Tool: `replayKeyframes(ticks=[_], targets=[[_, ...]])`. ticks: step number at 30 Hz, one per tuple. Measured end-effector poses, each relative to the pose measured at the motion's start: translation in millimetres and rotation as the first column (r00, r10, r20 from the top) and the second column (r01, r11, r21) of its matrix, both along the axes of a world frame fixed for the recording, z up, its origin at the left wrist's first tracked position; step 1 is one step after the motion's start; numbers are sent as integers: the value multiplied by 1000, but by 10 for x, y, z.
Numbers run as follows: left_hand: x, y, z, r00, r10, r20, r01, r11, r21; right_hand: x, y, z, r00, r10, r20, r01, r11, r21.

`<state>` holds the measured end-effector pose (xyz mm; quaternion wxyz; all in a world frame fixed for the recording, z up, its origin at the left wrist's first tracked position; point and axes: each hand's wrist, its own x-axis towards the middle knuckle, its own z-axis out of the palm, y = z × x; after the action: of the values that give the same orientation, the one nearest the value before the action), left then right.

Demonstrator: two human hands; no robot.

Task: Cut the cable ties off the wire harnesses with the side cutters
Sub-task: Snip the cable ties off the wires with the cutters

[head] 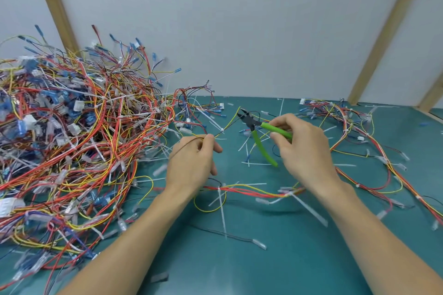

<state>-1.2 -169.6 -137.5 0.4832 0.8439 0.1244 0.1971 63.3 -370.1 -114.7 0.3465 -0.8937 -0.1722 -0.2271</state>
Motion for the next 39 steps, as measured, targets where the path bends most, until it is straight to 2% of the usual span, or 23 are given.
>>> replayKeyframes(ticks=[1,3,5,7,10,12,14,17,19,21,23,24,26,29,30,33,34,35,37,39], targets=[[-16,-23,4,999,-27,24,29,998,-62,4,6,1,1000,-10,16,10,1000,10],[-41,-64,22,986,-15,166,40,988,-149,7,2,0,1000,19,-24,-19,1000,-15],[-35,-65,47,949,53,311,2,985,-173,9,-23,17,985,119,-124,-124,992,-34],[1,-14,56,922,122,368,-37,972,-230,6,-46,36,957,218,-190,-233,970,-65],[45,102,37,917,206,342,-92,942,-322,7,-47,23,935,303,-186,-326,939,-106],[73,151,5,941,214,262,-126,940,-316,8,-14,-25,938,313,-147,-326,943,-73],[92,155,-27,974,155,168,-106,958,-266,40,19,-74,947,297,-120,-295,955,31],[97,80,-75,994,-50,96,67,981,-183,115,19,-69,960,251,-124,-214,944,253],[77,16,-110,979,-201,29,203,971,-127,105,18,-25,933,327,-149,-221,848,481],[42,-44,-141,943,-323,-79,315,944,-93,81,36,4,866,455,-207,-200,695,691],[3,-89,-148,890,-420,-177,412,907,-84,91,41,-7,793,561,-239,-149,558,816],[-12,-105,-137,868,-458,-193,446,889,-104,105,37,-13,764,595,-250,-130,521,844],[-20,-107,-115,877,-451,-167,440,892,-101,118,22,-19,695,669,-265,-120,470,874],[25,-66,-119,954,-294,-60,293,956,-35,102,12,-17,540,811,-224,-42,292,956],[43,-53,-125,970,-242,-22,240,969,-50,90,18,-14,513,831,-215,-26,265,964],[85,-32,-118,984,-149,97,167,960,-224,51,73,3,527,807,-268,-42,339,940],[90,-26,-107,983,-128,134,162,944,-288,32,106,-9,587,753,-296,-86,421,903],[91,-18,-97,980,-111,163,159,933,-323,5,135,-32,684,661,-309,-155,545,824],[86,-9,-99,974,-112,194,169,937,-305,-37,190,-106,853,467,-235,-259,768,586],[78,-26,-129,967,-180,182,217,952,-215,-65,240,-152,906,399,-138,-293,830,474]])
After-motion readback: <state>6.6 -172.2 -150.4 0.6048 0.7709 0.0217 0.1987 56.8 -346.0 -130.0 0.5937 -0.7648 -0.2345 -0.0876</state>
